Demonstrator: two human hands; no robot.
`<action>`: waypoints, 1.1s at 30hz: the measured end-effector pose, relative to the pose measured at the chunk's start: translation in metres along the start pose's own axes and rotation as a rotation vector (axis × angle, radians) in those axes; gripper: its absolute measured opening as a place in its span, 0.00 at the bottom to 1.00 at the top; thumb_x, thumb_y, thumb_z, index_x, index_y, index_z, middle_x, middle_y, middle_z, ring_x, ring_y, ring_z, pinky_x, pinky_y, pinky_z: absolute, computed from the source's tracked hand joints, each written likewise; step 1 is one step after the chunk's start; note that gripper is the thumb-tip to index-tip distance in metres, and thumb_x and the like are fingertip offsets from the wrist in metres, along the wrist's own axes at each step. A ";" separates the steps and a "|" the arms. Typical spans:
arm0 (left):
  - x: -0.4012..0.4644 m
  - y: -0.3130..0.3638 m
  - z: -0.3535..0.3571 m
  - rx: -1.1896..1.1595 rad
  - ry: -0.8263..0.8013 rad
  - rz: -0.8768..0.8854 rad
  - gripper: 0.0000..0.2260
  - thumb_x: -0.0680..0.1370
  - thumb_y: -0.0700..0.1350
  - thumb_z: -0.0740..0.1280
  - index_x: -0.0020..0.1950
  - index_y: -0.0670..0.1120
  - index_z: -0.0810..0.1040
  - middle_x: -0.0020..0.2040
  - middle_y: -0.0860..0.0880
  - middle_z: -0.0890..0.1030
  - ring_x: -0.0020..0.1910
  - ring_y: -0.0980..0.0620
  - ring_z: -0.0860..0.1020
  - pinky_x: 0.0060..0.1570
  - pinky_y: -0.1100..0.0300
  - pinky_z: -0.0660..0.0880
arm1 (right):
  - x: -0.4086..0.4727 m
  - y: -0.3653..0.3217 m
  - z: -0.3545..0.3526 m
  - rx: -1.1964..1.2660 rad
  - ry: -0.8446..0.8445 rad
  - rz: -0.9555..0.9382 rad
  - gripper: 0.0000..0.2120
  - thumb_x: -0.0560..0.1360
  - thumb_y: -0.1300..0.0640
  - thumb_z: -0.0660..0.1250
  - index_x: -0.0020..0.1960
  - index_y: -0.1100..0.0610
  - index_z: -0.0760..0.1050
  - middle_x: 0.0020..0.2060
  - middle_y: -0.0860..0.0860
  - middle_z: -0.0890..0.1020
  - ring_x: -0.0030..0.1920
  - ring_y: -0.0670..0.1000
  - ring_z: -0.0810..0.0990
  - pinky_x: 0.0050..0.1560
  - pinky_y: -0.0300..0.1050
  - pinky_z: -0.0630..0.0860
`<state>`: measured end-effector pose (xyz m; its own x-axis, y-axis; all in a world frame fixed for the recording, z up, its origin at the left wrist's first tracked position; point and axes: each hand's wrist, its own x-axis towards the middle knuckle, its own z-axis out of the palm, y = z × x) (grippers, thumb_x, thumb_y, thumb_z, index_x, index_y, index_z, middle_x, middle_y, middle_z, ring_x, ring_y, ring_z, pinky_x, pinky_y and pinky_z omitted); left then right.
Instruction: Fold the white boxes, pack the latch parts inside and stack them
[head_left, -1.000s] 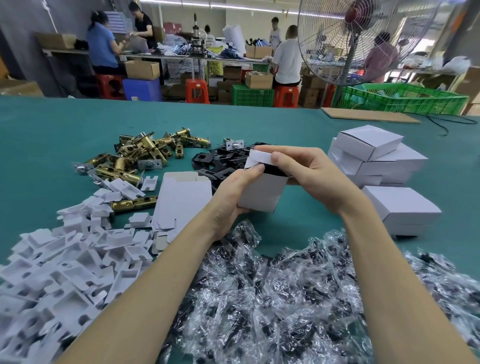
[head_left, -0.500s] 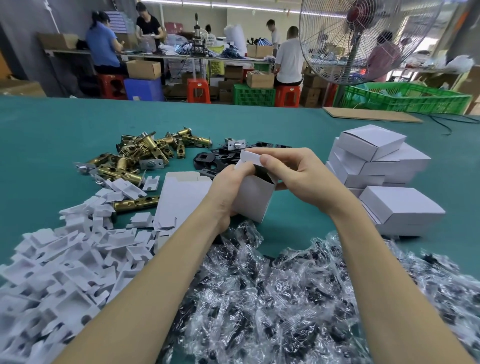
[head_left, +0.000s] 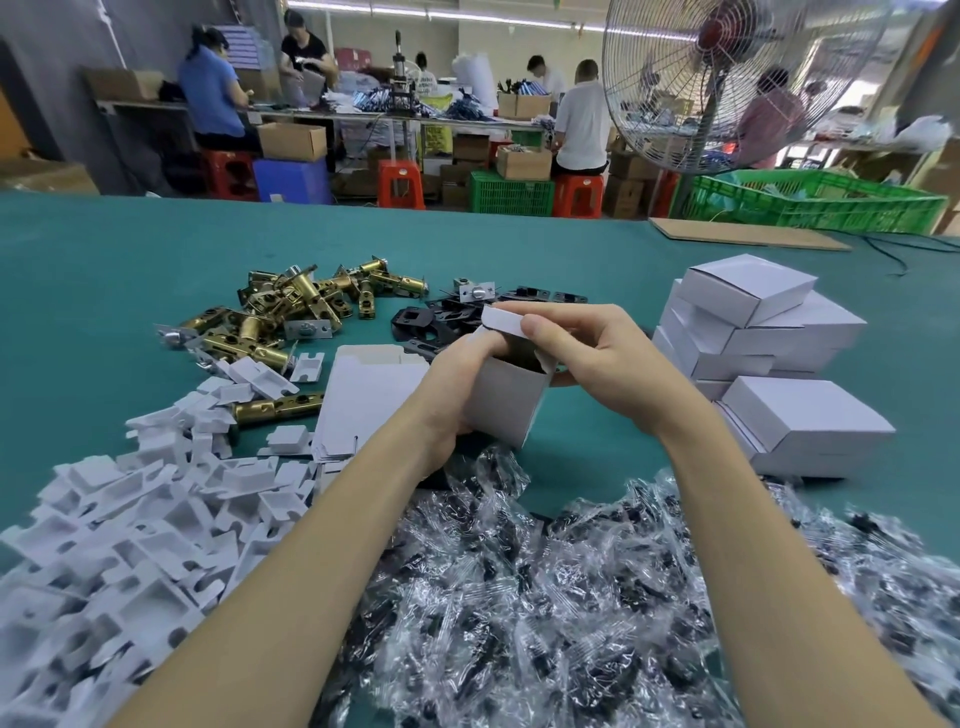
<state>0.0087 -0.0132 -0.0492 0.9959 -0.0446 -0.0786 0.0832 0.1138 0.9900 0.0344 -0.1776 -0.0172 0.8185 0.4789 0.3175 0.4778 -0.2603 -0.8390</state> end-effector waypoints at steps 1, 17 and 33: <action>-0.001 -0.001 -0.002 -0.005 -0.020 0.008 0.14 0.76 0.58 0.65 0.53 0.53 0.85 0.48 0.51 0.87 0.43 0.56 0.82 0.43 0.58 0.77 | -0.001 0.001 -0.001 0.012 0.017 0.008 0.13 0.84 0.53 0.64 0.61 0.40 0.83 0.34 0.45 0.77 0.41 0.51 0.74 0.52 0.62 0.81; 0.007 -0.005 0.000 -0.032 0.066 -0.049 0.13 0.81 0.54 0.62 0.55 0.51 0.83 0.43 0.52 0.84 0.42 0.54 0.80 0.47 0.54 0.77 | 0.002 0.020 0.007 -0.018 0.075 0.021 0.16 0.86 0.54 0.61 0.68 0.39 0.78 0.63 0.59 0.82 0.63 0.64 0.78 0.64 0.67 0.75; 0.000 0.013 -0.005 0.072 -0.040 -0.132 0.26 0.80 0.54 0.53 0.69 0.40 0.76 0.60 0.38 0.84 0.52 0.44 0.80 0.56 0.46 0.75 | 0.003 0.007 0.003 -0.207 -0.142 -0.008 0.26 0.82 0.58 0.67 0.74 0.36 0.69 0.64 0.36 0.80 0.60 0.39 0.79 0.61 0.42 0.75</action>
<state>0.0103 -0.0063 -0.0367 0.9740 -0.0946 -0.2057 0.2096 0.0333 0.9772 0.0392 -0.1760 -0.0239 0.7685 0.5905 0.2464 0.5512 -0.4155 -0.7236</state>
